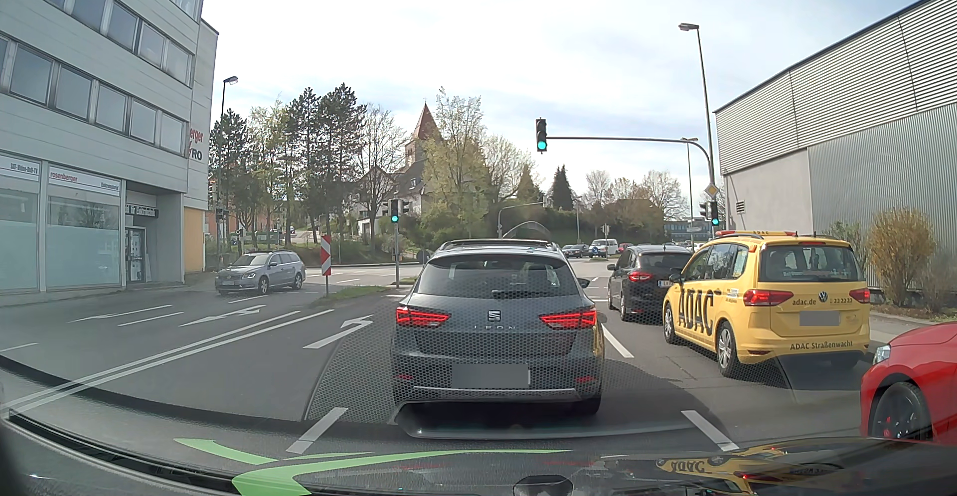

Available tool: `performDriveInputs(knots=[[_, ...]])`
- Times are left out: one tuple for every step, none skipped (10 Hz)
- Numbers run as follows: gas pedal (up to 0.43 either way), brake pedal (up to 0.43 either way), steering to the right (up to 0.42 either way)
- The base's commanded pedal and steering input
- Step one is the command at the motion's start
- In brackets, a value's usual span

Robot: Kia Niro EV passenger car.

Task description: Follow the waypoints while adhering to traffic rules and regulations

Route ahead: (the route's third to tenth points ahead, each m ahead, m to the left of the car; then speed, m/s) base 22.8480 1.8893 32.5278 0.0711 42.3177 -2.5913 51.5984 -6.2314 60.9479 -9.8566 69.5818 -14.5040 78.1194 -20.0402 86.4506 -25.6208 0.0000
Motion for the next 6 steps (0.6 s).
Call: performDriveInputs(knots=[[0.000,0.000,0.003],[0.000,0.000,0.002],[0.118,0.000,0.002],[0.157,0.000,0.002],[0.299,0.000,0.002],[0.319,0.000,0.002]])
